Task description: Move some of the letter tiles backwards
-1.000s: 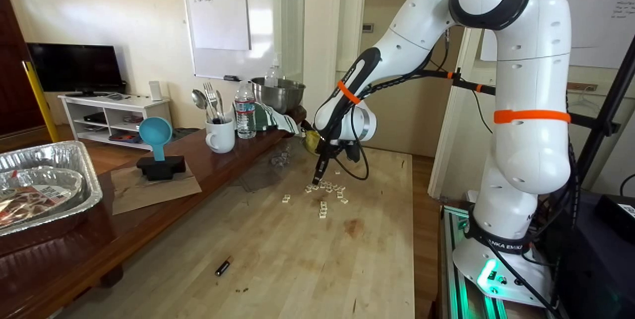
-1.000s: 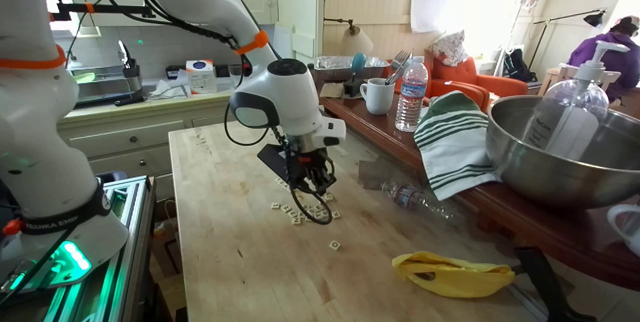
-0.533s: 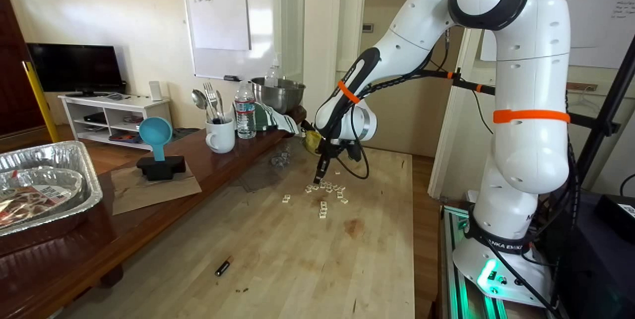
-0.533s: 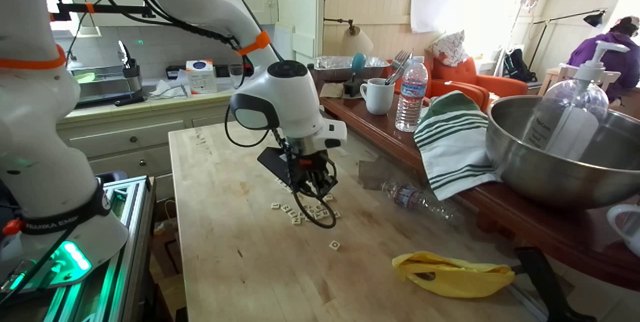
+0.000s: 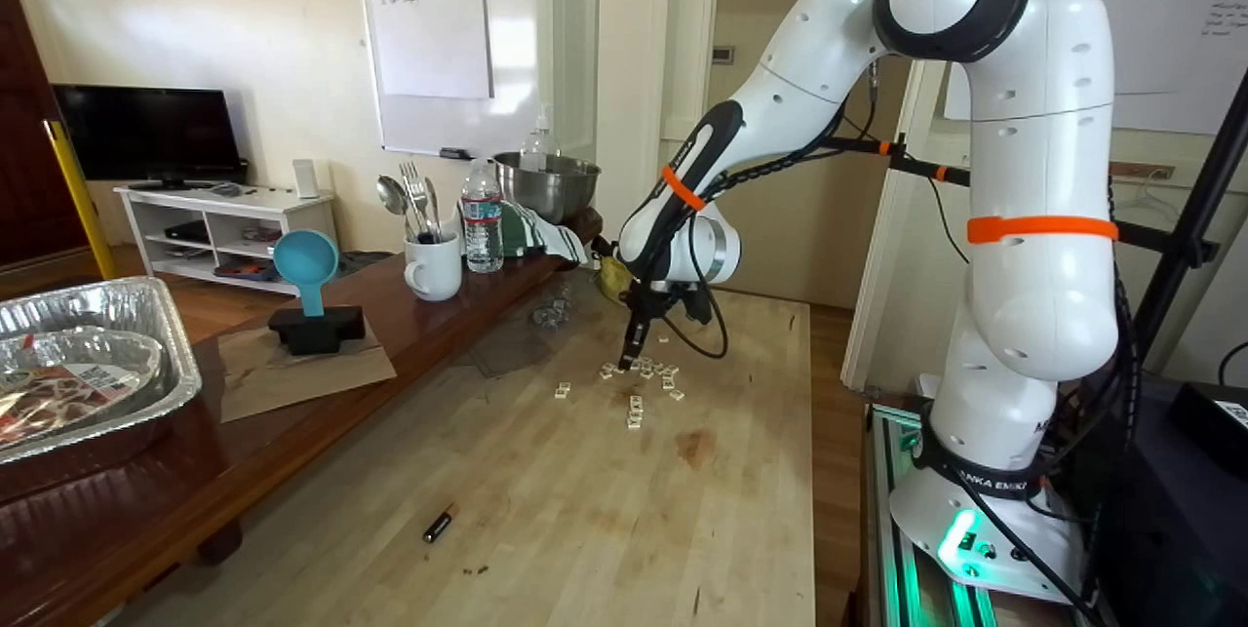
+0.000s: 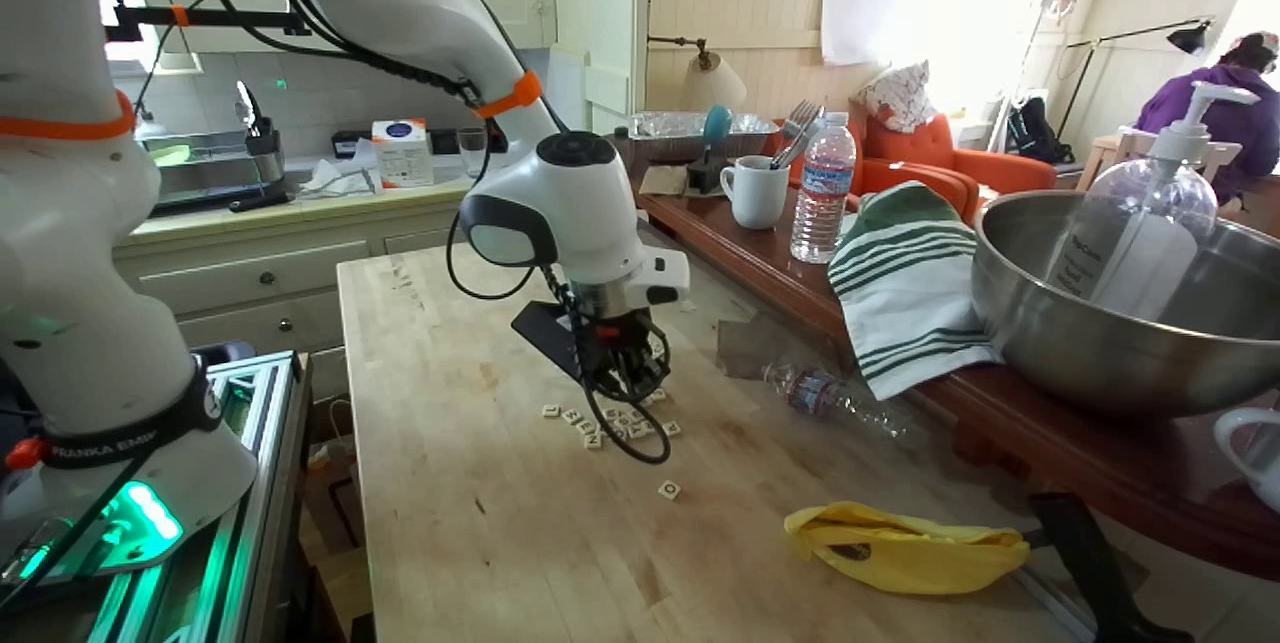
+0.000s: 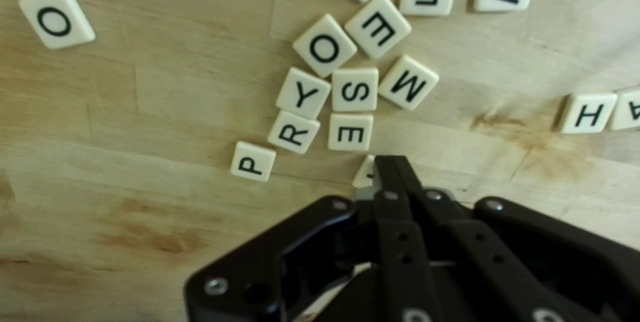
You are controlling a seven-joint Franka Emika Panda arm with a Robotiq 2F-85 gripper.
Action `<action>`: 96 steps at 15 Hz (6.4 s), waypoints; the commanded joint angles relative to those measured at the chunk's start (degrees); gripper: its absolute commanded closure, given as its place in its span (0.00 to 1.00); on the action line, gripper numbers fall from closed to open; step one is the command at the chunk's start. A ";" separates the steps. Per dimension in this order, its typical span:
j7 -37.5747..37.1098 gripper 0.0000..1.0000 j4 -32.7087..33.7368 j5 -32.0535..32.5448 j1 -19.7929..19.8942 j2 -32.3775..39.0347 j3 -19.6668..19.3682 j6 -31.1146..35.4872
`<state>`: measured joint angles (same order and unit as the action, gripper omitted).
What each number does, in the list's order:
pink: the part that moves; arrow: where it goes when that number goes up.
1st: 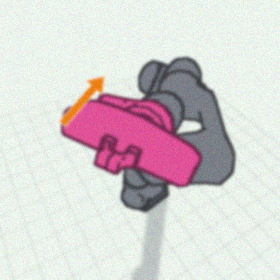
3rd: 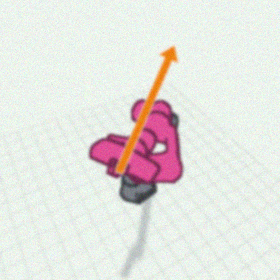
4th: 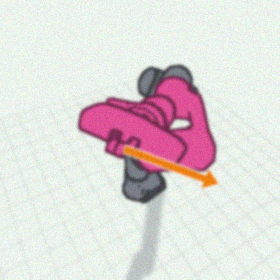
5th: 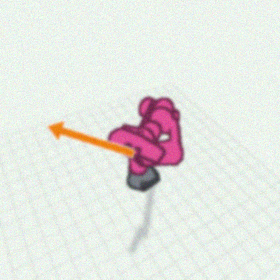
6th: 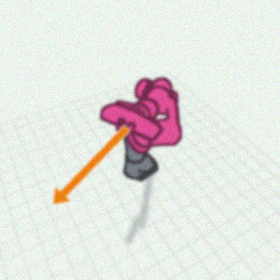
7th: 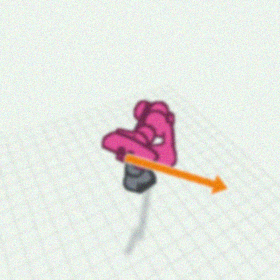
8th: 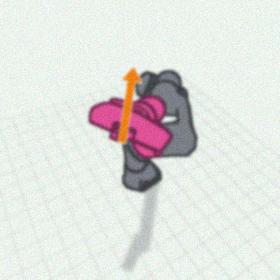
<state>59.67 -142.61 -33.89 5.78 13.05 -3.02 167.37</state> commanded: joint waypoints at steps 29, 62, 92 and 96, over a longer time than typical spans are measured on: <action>-11.22 1.00 3.54 4.13 1.67 0.59 7.60 -8.93; -12.09 1.00 5.26 19.05 2.92 3.47 7.18 -7.98; -57.50 1.00 12.90 26.01 -2.09 8.39 3.28 -8.57; -59.21 1.00 12.79 25.83 -2.23 8.05 3.29 -8.73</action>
<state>3.07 -130.43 -8.75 4.51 19.85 0.99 158.76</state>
